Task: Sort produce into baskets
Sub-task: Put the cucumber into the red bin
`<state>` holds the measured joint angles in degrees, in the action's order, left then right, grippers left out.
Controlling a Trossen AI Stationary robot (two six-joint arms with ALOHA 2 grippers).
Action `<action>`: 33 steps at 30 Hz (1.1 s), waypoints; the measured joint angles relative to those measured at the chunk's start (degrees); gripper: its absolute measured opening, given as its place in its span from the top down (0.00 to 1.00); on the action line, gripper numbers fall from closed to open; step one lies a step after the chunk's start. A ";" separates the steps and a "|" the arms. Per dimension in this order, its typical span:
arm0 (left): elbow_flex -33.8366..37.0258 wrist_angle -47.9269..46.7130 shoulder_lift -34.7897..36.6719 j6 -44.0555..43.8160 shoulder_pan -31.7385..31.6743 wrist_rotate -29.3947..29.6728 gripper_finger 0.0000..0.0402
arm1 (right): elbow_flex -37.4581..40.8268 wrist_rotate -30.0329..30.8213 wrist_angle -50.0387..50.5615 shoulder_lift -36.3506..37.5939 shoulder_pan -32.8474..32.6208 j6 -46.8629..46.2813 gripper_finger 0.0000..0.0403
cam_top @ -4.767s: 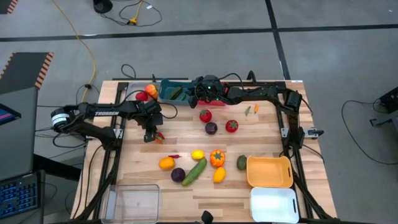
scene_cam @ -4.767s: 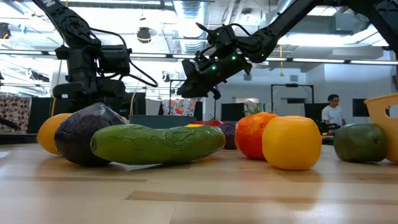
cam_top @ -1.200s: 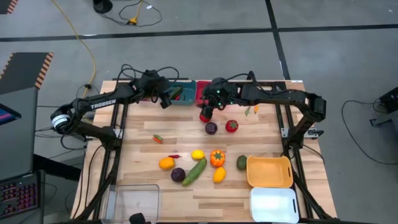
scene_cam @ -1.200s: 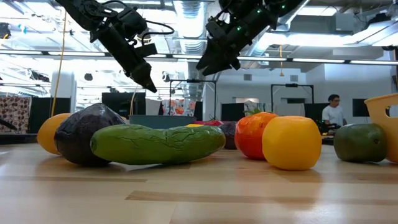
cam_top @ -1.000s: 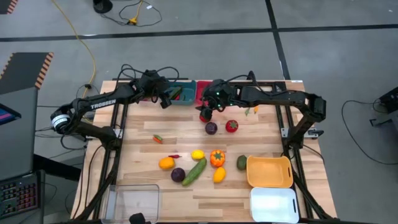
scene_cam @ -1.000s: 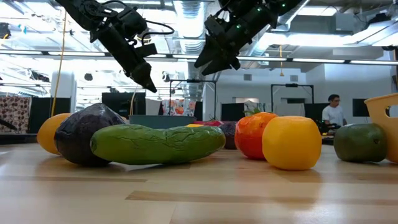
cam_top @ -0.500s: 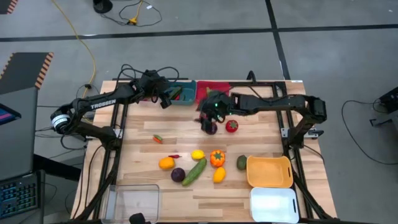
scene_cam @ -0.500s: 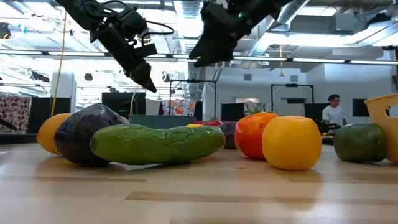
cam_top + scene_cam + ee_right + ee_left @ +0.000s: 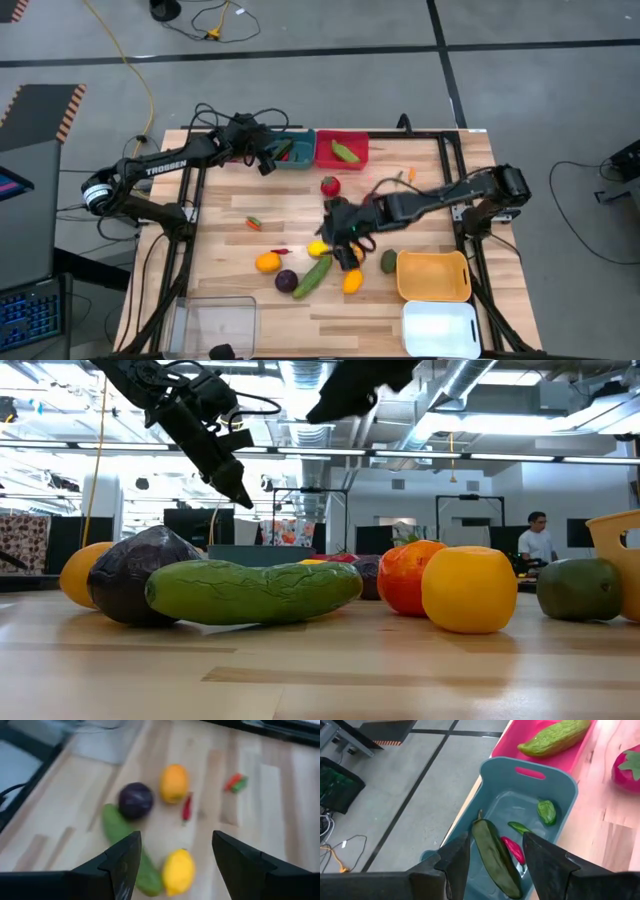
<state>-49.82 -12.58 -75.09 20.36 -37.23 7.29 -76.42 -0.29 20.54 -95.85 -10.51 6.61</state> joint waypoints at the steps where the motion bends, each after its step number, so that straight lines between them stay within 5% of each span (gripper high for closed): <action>1: 0.00 0.00 0.00 0.00 0.09 0.00 0.58 | 0.00 0.21 0.00 0.00 -1.08 0.56 0.33; 8: 0.00 -0.11 0.00 0.00 0.59 0.00 0.58 | 0.00 2.76 -0.06 0.00 -6.73 2.05 0.33; 19: 0.00 -1.77 -0.02 0.00 0.58 0.00 0.58 | 0.02 3.18 -3.83 -0.02 -8.65 -8.50 0.33; 33: 0.02 -2.10 -0.02 -0.24 0.57 -0.11 0.58 | -0.12 3.42 -5.46 -5.84 -8.69 2.16 0.33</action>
<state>-49.80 -14.68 -75.11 20.12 -36.67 7.18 -76.54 3.14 15.07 -101.69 -19.20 8.76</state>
